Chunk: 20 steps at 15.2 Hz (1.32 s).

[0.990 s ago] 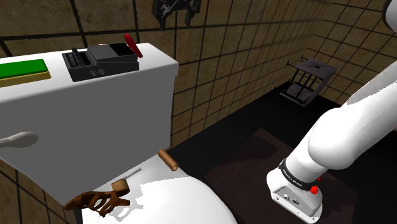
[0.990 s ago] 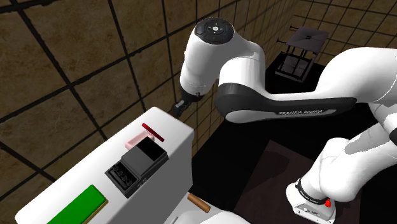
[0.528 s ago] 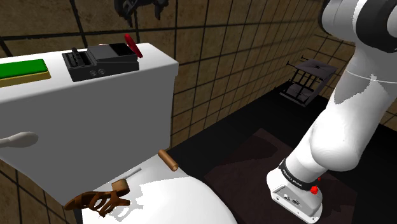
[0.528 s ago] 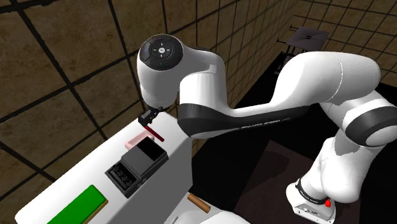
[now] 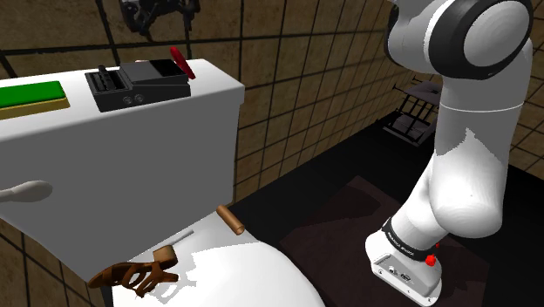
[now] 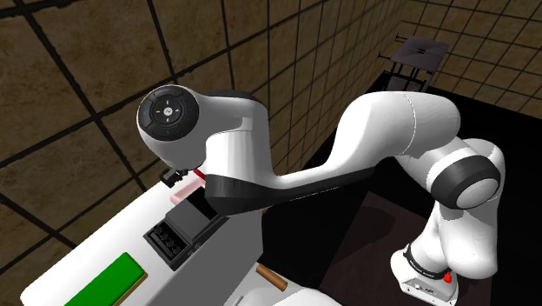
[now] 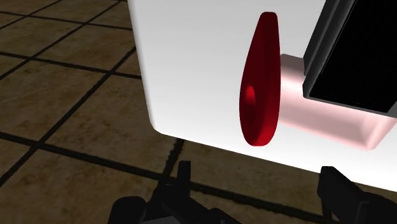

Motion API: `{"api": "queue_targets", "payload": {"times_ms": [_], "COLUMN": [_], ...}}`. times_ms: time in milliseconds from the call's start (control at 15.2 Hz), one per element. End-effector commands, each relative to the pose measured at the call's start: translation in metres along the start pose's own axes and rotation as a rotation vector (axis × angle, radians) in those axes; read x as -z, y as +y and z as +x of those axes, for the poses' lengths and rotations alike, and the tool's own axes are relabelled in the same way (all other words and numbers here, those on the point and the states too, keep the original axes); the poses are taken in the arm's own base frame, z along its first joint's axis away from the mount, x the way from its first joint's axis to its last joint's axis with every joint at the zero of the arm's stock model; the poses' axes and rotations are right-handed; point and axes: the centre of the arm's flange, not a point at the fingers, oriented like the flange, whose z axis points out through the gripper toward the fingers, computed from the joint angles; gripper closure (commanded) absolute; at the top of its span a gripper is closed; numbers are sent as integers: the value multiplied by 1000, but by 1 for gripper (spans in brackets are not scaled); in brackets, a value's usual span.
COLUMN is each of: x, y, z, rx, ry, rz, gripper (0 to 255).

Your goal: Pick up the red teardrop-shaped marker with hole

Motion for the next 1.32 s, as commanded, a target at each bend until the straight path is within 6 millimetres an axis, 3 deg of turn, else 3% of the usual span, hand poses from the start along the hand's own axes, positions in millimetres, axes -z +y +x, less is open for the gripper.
{"api": "queue_targets", "payload": {"times_ms": [0, 330, 396, 990, 1254], "x": [-7, -19, -18, -19, -1], "y": [-3, -7, -7, -7, -1], "z": [-4, -11, -11, -11, -1], "rx": [0, 0, 0, 0, 0], "ry": [1, 1, 1, 1, 1], "rz": [-1, -1, -1, -1, -1], "gripper": [0, 0, 255, 255, 255]}}
